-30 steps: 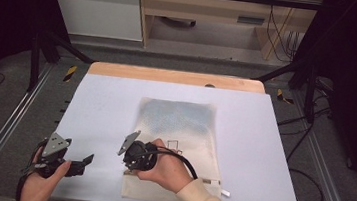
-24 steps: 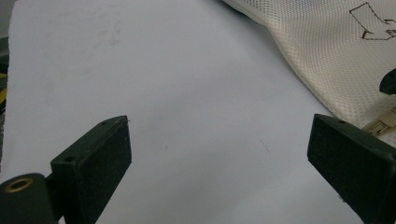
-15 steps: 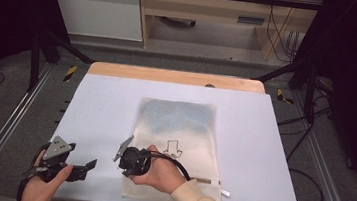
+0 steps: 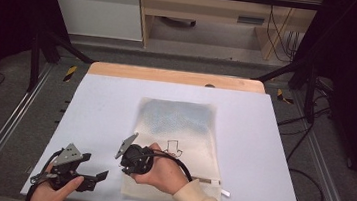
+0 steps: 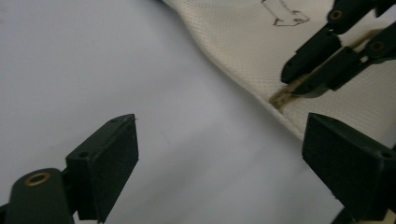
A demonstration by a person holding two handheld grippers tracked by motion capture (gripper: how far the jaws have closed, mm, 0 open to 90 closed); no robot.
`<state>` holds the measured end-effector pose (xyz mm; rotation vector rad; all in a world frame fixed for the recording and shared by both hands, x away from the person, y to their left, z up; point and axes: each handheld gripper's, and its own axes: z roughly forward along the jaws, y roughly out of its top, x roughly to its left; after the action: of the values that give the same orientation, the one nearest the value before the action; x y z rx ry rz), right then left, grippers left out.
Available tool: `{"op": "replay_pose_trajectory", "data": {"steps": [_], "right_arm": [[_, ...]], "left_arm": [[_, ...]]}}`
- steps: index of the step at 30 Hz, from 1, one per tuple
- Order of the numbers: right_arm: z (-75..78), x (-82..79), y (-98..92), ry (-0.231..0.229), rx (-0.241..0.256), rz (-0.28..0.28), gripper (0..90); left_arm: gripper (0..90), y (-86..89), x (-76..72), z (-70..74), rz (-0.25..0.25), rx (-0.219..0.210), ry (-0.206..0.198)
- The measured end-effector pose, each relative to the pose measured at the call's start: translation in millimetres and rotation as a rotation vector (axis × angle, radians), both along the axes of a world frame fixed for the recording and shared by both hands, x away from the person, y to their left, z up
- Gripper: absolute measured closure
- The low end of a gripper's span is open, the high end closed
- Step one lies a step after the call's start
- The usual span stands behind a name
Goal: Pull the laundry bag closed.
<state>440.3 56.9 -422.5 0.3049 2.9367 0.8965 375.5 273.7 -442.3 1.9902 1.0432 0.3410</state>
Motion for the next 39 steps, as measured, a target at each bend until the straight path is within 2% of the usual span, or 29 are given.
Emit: {"op": "replay_pose_trajectory", "data": {"steps": [2, 5, 7, 16, 21, 23, 25, 30, 34, 36, 39], "right_arm": [[3.1, -0.9, -1.5, -0.004, 0.007, -0.002, 81.7], [6.4, -1.4, -3.5, -0.008, 0.014, -0.005, 81.7], [7.8, -1.4, -4.5, -0.009, 0.018, -0.008, 81.7], [13.3, -2.6, -7.9, -0.02, 0.045, -0.014, 81.7], [16.2, -4.7, -10.2, -0.025, 0.051, -0.019, 81.7], [16.7, -4.6, -10.0, -0.023, 0.053, -0.019, 81.7], [16.9, -4.5, -9.9, -0.028, 0.056, -0.025, 81.7], [16.9, -2.3, -10.9, -0.026, 0.056, -0.008, 81.7], [16.4, -2.9, -10.2, -0.021, 0.059, -0.021, 81.7], [15.9, -2.6, -9.9, -0.022, 0.059, -0.017, 81.7], [15.8, -2.4, -10.3, -0.023, 0.053, -0.009, 81.7]], "left_arm": [[15.0, -4.9, -2.6, -0.4, -0.026, -0.028, 0.01], [15.2, -14.6, -4.6, -2.9, -0.068, -0.061, 0.035], [15.1, -21.8, -5.5, -5.6, -0.092, -0.065, 0.052], [18.4, -41.6, 1.4, -12.7, -0.118, -0.123, 0.083], [26.4, -48.6, 9.1, -19.4, -0.116, -0.133, 0.102], [30.5, -50.3, 12.3, -21.6, -0.137, -0.155, 0.115], [33.9, -51.7, 15.1, -22.8, -0.157, -0.156, 0.126], [39.0, -54.2, 21.6, -29.1, -0.194, -0.173, 0.157], [39.6, -57.4, 24.3, -33.4, -0.221, -0.194, 0.17], [40.8, -59.7, 25.7, -35.0, -0.233, -0.223, 0.184], [41.9, -60.7, 27.9, -37.1, -0.244, -0.215, 0.186]]}}
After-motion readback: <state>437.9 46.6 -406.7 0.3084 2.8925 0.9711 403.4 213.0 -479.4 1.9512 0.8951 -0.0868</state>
